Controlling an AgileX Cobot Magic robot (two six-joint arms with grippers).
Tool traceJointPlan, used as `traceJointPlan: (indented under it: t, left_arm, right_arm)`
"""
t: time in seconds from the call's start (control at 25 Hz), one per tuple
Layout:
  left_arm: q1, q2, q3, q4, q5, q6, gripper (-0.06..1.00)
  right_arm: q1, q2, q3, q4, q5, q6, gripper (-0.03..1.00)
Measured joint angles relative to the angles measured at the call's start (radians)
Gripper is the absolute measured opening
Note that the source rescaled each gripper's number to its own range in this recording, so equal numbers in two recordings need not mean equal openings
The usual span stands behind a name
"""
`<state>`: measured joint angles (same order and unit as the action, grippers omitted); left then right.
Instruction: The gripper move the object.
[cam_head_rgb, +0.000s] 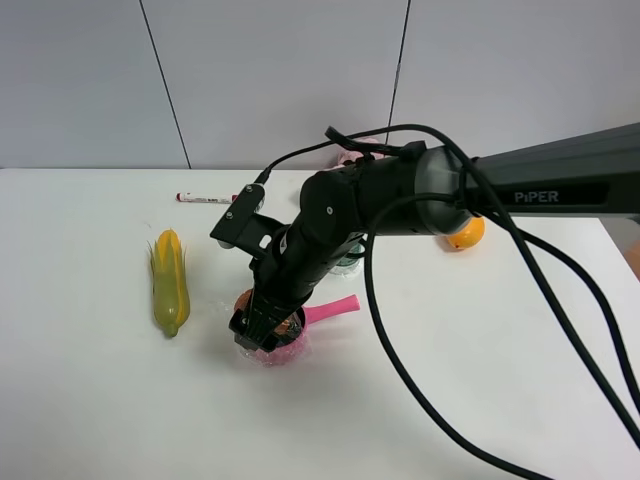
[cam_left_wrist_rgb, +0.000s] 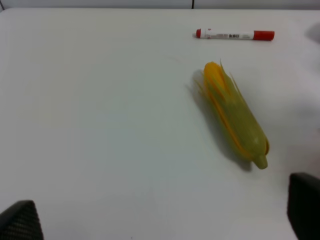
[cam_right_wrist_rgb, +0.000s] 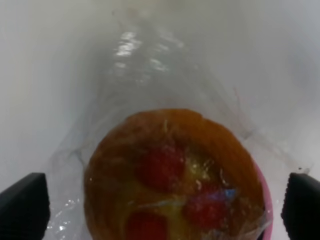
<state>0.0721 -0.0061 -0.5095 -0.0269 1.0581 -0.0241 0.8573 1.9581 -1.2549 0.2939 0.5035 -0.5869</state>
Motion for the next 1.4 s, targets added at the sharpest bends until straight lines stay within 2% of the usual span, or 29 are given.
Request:
traceJointPlan:
  t: [0.08,0.24,0.36,0.68,0.8,0.92,1.04,1.24,1.4]
  left_arm:
    - [0.0,0.0,0.0,0.0,0.0,0.0,1.0]
    - [0.0,0.0,0.0,0.0,0.0,0.0,1.0]
    - [0.0,0.0,0.0,0.0,0.0,0.0,1.0]
    - [0.0,0.0,0.0,0.0,0.0,0.0,1.0]
    - [0.0,0.0,0.0,0.0,0.0,0.0,1.0]
    - [0.0,0.0,0.0,0.0,0.0,0.0,1.0]
    - [0.0,0.0,0.0,0.0,0.0,0.0,1.0]
    - [0.0,0.0,0.0,0.0,0.0,0.0,1.0]
    - [0.0,0.0,0.0,0.0,0.0,0.0,1.0]
  right_arm:
    - [0.0,0.0,0.0,-0.007,0.007,0.007,0.97]
    - [0.0,-0.004,0.0,-0.016,0.029,0.012,0.99]
    - [0.0,-0.051,0.0,-0.018,0.09,0.025,1.0]
    - [-0.001,-0.379,-0.001,-0.023,0.374,0.138,1.0]
    - [-0.035,-0.462,-0.001,-0.024,0.484,0.202,1.0]
    - [-0.098,-0.512,-0.001,-0.076,0.569,0.235,1.0]
    - [-0.196,-0.544,-0.001,-0.136,0.59,0.242,1.0]
    - [-0.435,-0.579,-0.001,-0.181,0.624,0.249,1.0]
    - [-0.604,-0.622,-0.001,-0.232,0.695,0.249,1.0]
